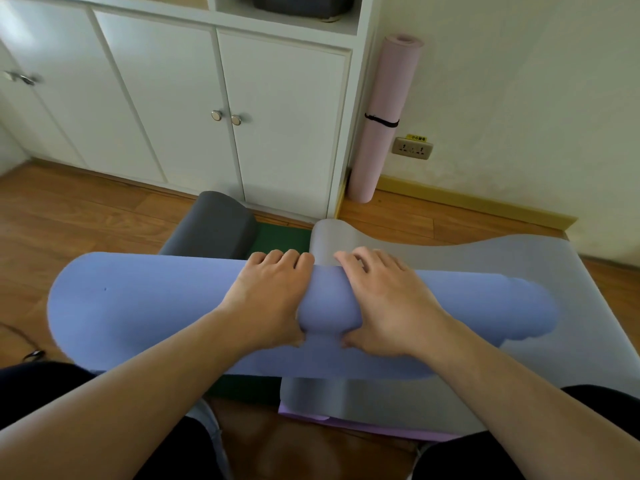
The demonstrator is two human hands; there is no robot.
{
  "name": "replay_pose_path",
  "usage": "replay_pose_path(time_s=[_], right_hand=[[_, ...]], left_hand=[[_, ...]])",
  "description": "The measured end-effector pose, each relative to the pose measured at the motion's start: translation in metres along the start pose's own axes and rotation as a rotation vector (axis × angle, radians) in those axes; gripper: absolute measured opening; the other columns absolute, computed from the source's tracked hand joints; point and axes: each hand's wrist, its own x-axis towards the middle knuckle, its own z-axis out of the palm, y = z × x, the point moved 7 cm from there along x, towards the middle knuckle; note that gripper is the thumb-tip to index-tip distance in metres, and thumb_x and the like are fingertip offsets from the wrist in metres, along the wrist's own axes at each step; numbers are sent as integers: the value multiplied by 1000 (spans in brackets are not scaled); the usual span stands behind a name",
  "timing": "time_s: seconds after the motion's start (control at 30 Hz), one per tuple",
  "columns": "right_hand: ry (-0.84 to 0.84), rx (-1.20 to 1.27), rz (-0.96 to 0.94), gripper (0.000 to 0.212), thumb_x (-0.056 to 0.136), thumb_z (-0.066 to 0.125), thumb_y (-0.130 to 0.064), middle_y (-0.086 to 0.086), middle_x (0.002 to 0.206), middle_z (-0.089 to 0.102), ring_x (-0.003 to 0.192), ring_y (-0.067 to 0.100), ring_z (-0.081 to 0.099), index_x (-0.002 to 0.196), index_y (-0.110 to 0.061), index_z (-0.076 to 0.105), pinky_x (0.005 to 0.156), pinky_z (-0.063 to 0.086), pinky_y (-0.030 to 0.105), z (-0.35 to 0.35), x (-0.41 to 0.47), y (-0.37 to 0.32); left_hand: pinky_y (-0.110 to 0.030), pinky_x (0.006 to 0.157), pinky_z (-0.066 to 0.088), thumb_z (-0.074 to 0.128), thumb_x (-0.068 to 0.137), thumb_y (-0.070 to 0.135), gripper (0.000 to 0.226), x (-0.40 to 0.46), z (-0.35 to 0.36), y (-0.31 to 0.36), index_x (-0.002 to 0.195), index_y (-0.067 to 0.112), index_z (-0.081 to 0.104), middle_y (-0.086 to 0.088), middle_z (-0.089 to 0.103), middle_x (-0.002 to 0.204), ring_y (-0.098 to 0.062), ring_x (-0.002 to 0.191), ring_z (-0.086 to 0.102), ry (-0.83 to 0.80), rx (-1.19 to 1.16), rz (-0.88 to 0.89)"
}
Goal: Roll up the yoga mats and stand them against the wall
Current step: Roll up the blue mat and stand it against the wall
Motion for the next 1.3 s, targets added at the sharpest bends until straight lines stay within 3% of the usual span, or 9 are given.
replay_pose_path(time_s=[0.07,0.2,0.27,0.57,0.7,0.83,1.03,1.13,1.3], right_hand=[[10,-56,-3,113,61,85,-69,2,136,47,122,26,50,150,-23,33,107,44,39,0,0,-1],[67,-19,-15,78,70,75,-59,-3,125,61,110,23,61,136,-26,50,98,48,37,-3,4,-4],[70,18,-14,73,69,73,-60,-7,122,65,108,21,62,132,-29,52,97,49,37,-7,5,-3],[9,-71,-16,113,63,87,-65,3,135,46,124,27,47,152,-23,31,111,42,39,0,1,-4],[27,-38,-8,89,68,79,-60,1,128,56,113,26,58,142,-27,43,99,48,38,0,5,-2],[-12,58,5,76,67,75,-62,-5,121,62,109,23,61,131,-32,47,94,51,39,-1,5,2],[-19,-10,-35,115,66,83,-67,3,138,44,125,26,46,156,-23,26,111,42,39,5,1,-5],[-7,-68,-22,115,63,89,-64,4,134,47,121,27,50,153,-22,30,108,44,39,8,2,-6],[30,-1,-34,88,68,78,-58,-3,127,59,113,24,60,143,-28,44,99,49,38,2,6,-2]], left_hand=[[-37,107,44,79,61,68,95,-1,-2,-4,139,29,42,9,56,131,-17,116,55,0,-42,-11],[-38,110,43,79,60,71,106,-4,-1,-4,147,28,35,6,48,139,-19,123,49,-34,-33,11],[-39,113,42,80,62,74,115,-4,1,-2,152,26,26,2,41,143,-22,128,44,-61,21,5],[-37,97,49,84,58,61,98,1,-4,-4,137,27,38,9,57,119,-17,107,58,12,-131,-19],[-37,105,45,81,60,67,100,-1,-1,-3,141,27,38,8,55,129,-18,115,55,-2,-115,-10],[-40,117,38,79,66,76,118,-4,6,5,155,22,24,1,42,148,-23,133,44,-35,15,16],[-38,101,48,87,59,62,105,1,3,1,139,23,32,6,58,120,-20,110,59,-7,-95,-23],[-38,99,50,85,57,60,112,1,4,-1,143,23,24,7,61,109,-20,100,62,-8,-187,-45],[-39,116,37,83,59,74,127,-4,8,5,154,21,17,2,46,144,-23,131,48,-36,-88,8]])
